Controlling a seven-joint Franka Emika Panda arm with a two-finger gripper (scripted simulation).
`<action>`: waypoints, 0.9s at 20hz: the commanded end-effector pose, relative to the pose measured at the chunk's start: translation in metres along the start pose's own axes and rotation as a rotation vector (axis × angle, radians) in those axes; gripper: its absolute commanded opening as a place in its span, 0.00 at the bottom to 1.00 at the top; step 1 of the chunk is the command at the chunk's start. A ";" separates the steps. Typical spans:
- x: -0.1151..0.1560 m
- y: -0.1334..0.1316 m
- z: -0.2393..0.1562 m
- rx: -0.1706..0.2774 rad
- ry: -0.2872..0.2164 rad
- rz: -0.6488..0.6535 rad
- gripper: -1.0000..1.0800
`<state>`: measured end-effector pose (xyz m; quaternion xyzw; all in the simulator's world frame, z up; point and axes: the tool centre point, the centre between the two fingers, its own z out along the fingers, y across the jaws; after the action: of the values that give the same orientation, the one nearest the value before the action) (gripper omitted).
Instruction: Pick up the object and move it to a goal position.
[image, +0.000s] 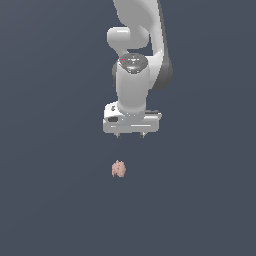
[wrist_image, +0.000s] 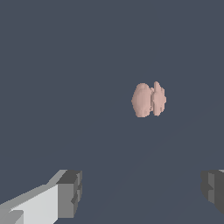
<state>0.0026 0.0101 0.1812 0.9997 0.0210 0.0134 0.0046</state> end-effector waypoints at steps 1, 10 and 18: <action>0.000 0.000 0.000 0.000 0.000 0.000 0.96; -0.001 -0.036 -0.007 0.013 0.012 -0.078 0.96; 0.005 -0.031 -0.001 0.014 0.009 -0.070 0.96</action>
<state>0.0042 0.0429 0.1844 0.9982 0.0574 0.0184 -0.0018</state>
